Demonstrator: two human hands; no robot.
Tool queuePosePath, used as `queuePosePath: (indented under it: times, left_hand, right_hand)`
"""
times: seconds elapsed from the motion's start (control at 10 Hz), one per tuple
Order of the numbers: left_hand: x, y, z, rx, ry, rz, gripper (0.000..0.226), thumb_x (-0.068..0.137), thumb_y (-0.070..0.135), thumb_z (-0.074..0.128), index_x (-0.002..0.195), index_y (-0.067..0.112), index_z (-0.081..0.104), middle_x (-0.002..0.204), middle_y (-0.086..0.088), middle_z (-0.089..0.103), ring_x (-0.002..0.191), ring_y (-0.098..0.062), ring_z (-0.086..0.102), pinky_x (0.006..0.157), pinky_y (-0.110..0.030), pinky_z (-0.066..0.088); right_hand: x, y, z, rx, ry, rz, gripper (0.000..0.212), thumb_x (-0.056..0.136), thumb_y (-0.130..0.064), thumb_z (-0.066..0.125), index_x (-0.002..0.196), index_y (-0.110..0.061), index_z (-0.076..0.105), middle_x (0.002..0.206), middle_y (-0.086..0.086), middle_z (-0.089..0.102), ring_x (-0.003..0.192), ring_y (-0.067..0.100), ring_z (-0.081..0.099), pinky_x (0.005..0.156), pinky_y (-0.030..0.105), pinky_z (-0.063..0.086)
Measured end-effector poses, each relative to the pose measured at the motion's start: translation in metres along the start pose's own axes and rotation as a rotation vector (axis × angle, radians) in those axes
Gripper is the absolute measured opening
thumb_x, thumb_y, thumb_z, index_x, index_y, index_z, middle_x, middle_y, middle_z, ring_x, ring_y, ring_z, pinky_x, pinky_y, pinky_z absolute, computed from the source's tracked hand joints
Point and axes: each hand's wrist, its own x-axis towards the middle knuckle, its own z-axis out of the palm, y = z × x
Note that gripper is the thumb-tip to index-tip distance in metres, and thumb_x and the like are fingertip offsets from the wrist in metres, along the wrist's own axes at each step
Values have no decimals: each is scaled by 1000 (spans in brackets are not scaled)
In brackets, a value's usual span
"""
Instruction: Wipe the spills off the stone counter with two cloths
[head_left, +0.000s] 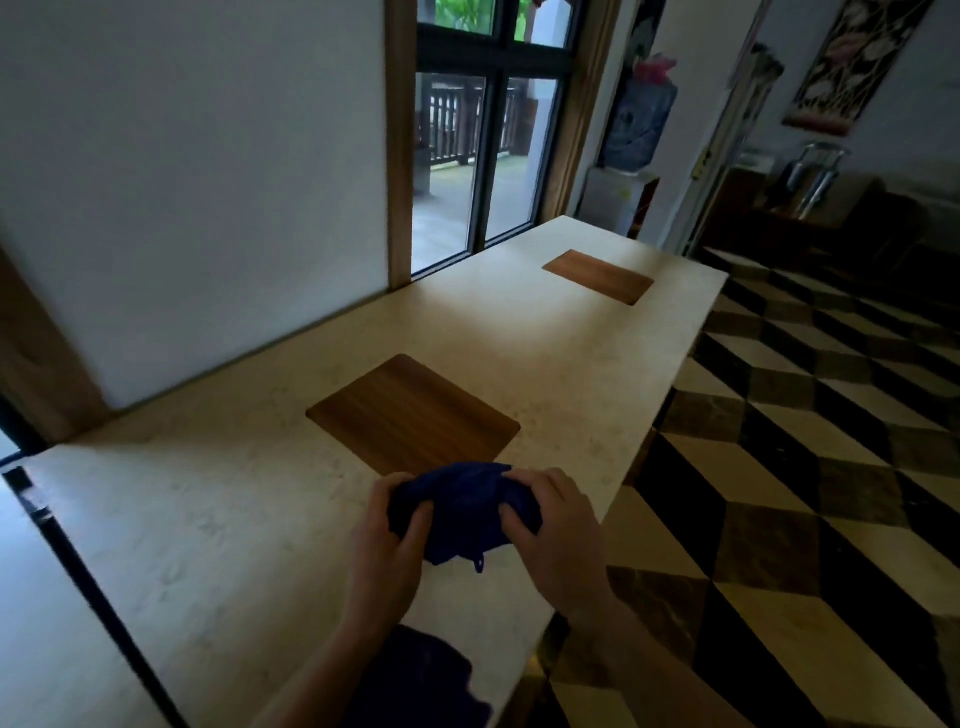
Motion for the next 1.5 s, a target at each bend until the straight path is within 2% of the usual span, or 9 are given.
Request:
queuePosePath:
  times: [0.2, 0.5, 0.6, 0.9, 1.0, 1.2, 1.3, 1.4, 1.5]
  left_hand:
    - [16, -39, -61, 109, 284, -104, 28, 95, 10, 59, 113, 29, 50, 99, 11, 63, 84, 0, 64, 69, -33, 60]
    - [-11, -67, -135, 282, 696, -315, 29, 95, 16, 59, 109, 39, 49, 98, 16, 62, 89, -2, 62, 72, -23, 51]
    - [-17, -70, -136, 306, 744, -354, 31, 95, 19, 58, 107, 45, 47, 98, 16, 62, 89, -3, 62, 71, -23, 52]
    - [-33, -102, -107, 353, 779, -502, 22, 96, 15, 56, 115, 28, 54, 105, 5, 63, 92, -10, 61, 75, -32, 55]
    - [-35, -116, -98, 341, 724, -583, 23, 97, 14, 54, 117, 25, 54, 108, 3, 60, 96, -12, 59, 82, -37, 56]
    - [-48, -143, -82, 374, 520, -798, 38, 99, 12, 49, 135, 22, 47, 131, -7, 48, 115, -22, 55, 97, -31, 47]
    - [-58, -146, -79, 395, 527, -861, 46, 98, 13, 52, 142, 26, 44, 143, -7, 36, 125, -27, 51, 104, -38, 47]
    - [-67, -141, -77, 446, 586, -860, 47, 98, 18, 55, 143, 27, 44, 147, -6, 35, 129, -26, 48, 104, -37, 45]
    - [-71, -126, -75, 482, 735, -782, 44, 97, 30, 59, 140, 26, 48, 138, -5, 48, 124, -22, 51, 103, -39, 48]
  right_hand:
    - [53, -39, 82, 117, -196, -214, 33, 88, -39, 53, 115, -24, 64, 105, -7, 58, 95, 12, 56, 82, 37, 52]
    - [74, -108, 181, 332, -462, -595, 36, 87, -38, 50, 114, -18, 61, 99, -7, 55, 87, 10, 51, 78, 29, 45]
    - [74, -112, 195, 365, -493, -629, 35, 87, -38, 51, 115, -19, 60, 99, -10, 53, 87, 5, 46, 79, 25, 40]
    - [55, -73, 216, 311, -495, -720, 35, 85, -37, 52, 111, -17, 66, 93, -2, 61, 81, 12, 47, 73, 25, 38]
    - [46, -54, 223, 222, -522, -754, 34, 85, -38, 54, 109, -17, 67, 92, -2, 61, 81, 15, 50, 71, 27, 41]
    - [29, -11, 243, -40, -772, -782, 40, 83, -37, 71, 118, -19, 67, 101, 3, 67, 90, 26, 63, 70, 37, 49]
    - [32, 0, 240, -72, -932, -744, 53, 91, -47, 60, 138, -24, 53, 125, 1, 60, 112, 23, 55, 88, 37, 47]
    - [37, 7, 234, -34, -940, -721, 57, 91, -52, 58, 142, -27, 48, 131, -2, 56, 119, 19, 50, 94, 36, 46]
    - [48, 7, 224, 50, -872, -694, 53, 89, -52, 61, 136, -28, 54, 125, -2, 59, 113, 17, 52, 91, 35, 49]
